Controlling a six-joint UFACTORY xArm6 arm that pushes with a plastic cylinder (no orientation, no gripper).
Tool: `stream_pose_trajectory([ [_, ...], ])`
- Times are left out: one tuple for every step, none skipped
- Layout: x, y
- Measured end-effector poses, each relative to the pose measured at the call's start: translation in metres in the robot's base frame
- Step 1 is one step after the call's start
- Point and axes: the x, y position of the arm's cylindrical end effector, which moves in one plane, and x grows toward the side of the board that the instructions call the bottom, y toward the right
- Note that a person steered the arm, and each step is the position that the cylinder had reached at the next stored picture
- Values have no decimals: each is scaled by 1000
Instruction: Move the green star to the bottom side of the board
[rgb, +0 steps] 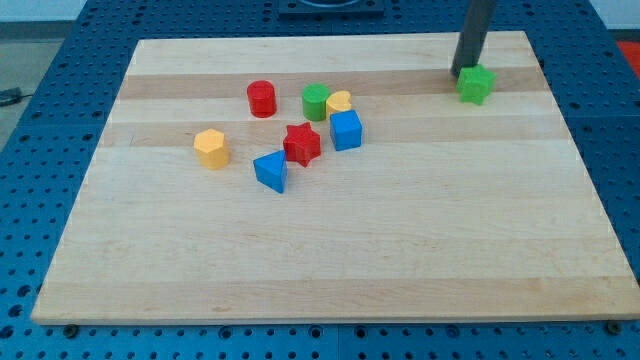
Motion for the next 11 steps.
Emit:
stream_pose_trajectory([
  [46, 0],
  [69, 26],
  [61, 5],
  [32, -4],
  [31, 31],
  [33, 65],
  [60, 65],
  [81, 65],
  [106, 58],
  [140, 51],
  [166, 33],
])
